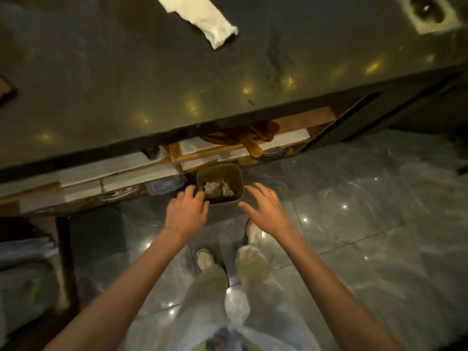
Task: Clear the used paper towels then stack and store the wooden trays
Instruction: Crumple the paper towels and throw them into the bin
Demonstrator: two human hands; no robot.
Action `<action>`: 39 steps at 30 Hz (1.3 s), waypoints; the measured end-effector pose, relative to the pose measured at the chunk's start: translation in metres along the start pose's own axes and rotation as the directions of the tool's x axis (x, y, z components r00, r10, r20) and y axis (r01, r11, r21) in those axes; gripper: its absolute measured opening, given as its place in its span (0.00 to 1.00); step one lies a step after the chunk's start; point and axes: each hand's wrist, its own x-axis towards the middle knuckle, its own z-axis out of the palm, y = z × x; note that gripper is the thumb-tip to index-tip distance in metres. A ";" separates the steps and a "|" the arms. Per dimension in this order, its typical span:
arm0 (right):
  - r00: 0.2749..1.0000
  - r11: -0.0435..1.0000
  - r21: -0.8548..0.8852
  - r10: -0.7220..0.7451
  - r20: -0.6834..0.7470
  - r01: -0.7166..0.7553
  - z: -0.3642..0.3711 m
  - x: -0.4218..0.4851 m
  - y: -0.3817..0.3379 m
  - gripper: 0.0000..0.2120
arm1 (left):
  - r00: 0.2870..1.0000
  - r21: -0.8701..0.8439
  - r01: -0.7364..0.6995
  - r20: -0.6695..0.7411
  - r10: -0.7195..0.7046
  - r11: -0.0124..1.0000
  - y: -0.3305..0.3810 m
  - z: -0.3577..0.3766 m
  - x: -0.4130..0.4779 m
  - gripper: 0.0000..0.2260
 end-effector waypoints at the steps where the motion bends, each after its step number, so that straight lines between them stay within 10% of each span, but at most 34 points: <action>1: 1.000 1.000 0.019 0.002 -0.001 -0.002 -0.015 -0.011 -0.006 0.28 | 1.000 -0.009 -0.016 -0.018 0.016 1.000 0.007 -0.015 -0.009 0.16; 21: 0.886 0.898 -0.106 -0.439 -0.149 0.427 -0.274 0.121 -0.138 0.22 | 0.842 -0.179 0.000 -0.530 -0.096 0.984 0.059 -0.251 0.086 0.14; 29: 0.914 0.928 -0.197 -0.354 -0.198 0.316 -0.265 0.231 -0.214 0.20 | 0.884 -0.115 0.007 -0.464 -0.060 0.993 -0.006 -0.306 0.215 0.15; 39: 0.928 0.973 -0.084 0.178 -0.326 -0.216 -0.211 0.385 -0.251 0.27 | 0.966 -0.012 -0.175 -0.194 0.169 0.984 -0.059 -0.339 0.426 0.15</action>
